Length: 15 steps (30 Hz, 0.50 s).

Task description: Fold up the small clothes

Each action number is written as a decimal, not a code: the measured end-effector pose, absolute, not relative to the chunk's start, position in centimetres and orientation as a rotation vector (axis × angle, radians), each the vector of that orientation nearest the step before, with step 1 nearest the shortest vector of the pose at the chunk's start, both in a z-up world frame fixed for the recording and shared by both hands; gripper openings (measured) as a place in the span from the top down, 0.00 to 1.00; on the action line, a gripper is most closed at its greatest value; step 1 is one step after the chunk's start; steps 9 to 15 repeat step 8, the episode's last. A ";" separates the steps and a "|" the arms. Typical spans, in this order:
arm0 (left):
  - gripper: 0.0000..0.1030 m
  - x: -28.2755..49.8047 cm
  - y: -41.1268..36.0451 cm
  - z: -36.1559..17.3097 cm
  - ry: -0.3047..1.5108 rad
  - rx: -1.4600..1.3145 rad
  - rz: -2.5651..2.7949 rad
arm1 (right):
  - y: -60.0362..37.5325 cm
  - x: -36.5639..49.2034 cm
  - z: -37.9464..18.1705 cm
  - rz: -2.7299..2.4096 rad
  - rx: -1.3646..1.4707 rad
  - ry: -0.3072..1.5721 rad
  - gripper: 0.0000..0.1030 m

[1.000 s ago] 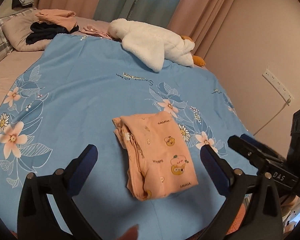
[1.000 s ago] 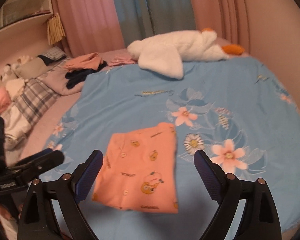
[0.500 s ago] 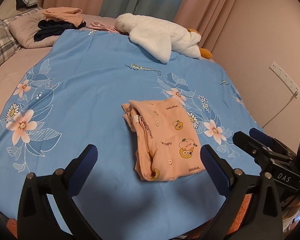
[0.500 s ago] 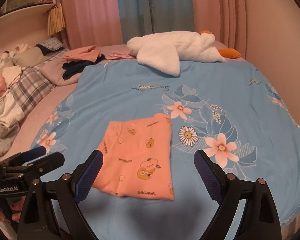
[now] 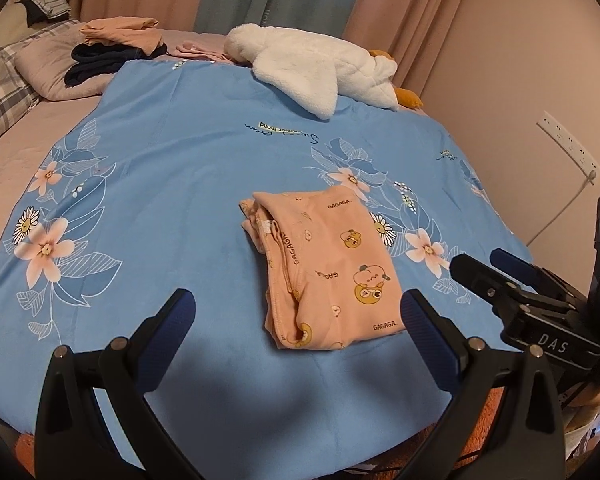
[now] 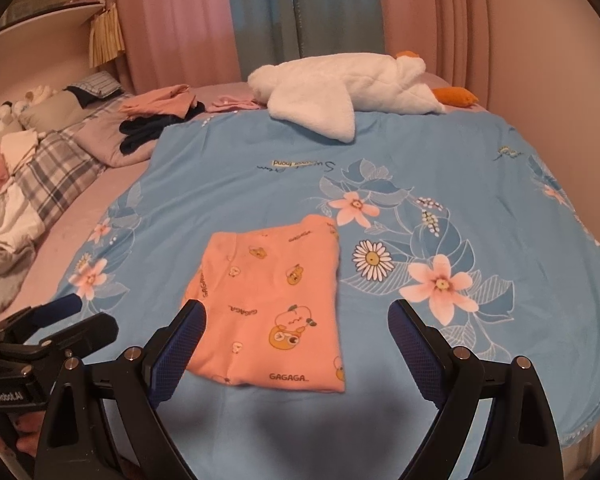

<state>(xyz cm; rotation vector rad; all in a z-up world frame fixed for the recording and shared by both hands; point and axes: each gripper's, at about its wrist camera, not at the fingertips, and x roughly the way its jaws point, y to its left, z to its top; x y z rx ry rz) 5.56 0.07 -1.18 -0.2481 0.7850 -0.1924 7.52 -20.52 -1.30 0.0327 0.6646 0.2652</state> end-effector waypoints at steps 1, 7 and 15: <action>0.01 5.6 0.0 -1.2 0.785 -0.248 -0.192 | -20.6 7.6 -1.4 0.264 0.032 0.665 0.11; 0.01 5.4 -0.2 -1.1 0.785 -0.251 -0.195 | -20.6 7.9 -1.7 0.238 0.012 0.669 0.11; 0.01 5.4 -0.2 -1.1 0.784 -0.248 -0.197 | -20.6 7.9 -1.7 0.239 0.016 0.672 0.11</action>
